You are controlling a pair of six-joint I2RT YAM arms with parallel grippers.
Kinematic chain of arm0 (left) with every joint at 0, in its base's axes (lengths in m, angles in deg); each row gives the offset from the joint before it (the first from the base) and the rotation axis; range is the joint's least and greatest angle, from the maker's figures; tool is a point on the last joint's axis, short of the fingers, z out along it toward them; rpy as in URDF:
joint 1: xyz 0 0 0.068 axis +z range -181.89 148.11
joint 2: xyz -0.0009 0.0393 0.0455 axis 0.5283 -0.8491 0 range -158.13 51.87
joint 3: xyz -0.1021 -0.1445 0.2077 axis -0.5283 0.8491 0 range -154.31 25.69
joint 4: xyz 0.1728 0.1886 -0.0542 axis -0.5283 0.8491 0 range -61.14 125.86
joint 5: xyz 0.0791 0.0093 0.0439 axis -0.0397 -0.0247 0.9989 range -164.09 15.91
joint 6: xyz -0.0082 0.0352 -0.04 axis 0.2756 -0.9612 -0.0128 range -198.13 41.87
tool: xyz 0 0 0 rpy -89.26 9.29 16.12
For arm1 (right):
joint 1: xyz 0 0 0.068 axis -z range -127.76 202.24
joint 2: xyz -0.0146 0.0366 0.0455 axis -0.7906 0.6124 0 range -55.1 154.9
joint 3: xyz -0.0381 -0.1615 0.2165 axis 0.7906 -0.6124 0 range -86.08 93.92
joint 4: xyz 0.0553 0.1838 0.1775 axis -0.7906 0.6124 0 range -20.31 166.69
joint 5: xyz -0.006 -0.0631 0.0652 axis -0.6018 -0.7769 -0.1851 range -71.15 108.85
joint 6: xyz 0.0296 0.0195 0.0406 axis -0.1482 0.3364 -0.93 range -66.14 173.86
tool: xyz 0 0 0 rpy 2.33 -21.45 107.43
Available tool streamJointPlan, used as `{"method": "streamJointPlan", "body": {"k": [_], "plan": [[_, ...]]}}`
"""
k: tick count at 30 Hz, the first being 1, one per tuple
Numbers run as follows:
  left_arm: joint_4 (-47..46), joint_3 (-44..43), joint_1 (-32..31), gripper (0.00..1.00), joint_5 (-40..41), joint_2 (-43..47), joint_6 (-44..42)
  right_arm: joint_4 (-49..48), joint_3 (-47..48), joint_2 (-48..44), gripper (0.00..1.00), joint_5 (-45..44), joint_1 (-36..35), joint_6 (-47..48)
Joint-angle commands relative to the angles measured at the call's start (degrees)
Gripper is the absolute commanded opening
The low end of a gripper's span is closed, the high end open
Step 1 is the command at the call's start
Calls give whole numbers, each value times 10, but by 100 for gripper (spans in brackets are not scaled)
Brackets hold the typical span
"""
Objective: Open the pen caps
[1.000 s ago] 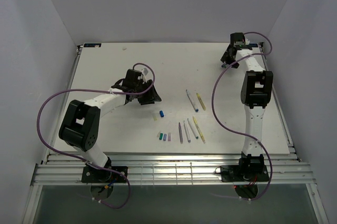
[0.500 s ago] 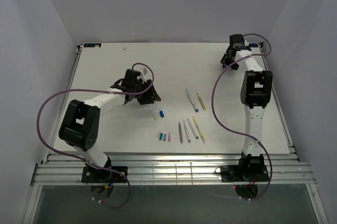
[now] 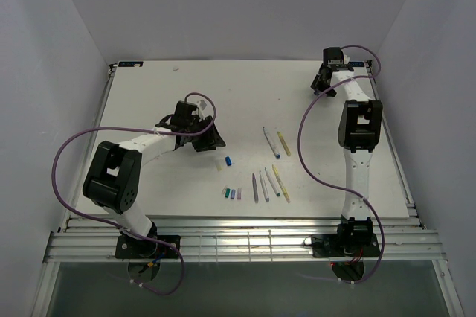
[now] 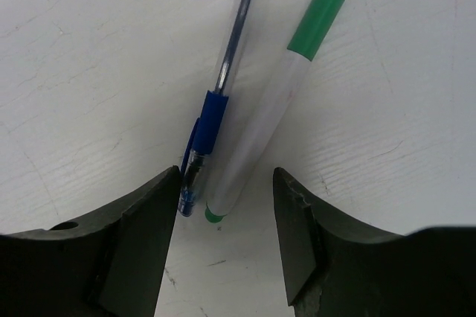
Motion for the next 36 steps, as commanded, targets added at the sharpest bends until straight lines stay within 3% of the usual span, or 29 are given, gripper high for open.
{"method": "streamJointPlan", "body": {"k": [1,13,24,36], "plan": [[-12,4,5,56,-15,11,1,11,23,26,59,-6,2,17],[-17,14,11,56,-21,19,3,48,37,43,47,14,2,20],[-20,22,16,56,-26,25,4,44,-34,14,44,27,2,7],[-19,27,17,56,-32,32,1,44,-74,-9,35,34,-1,6]]}}
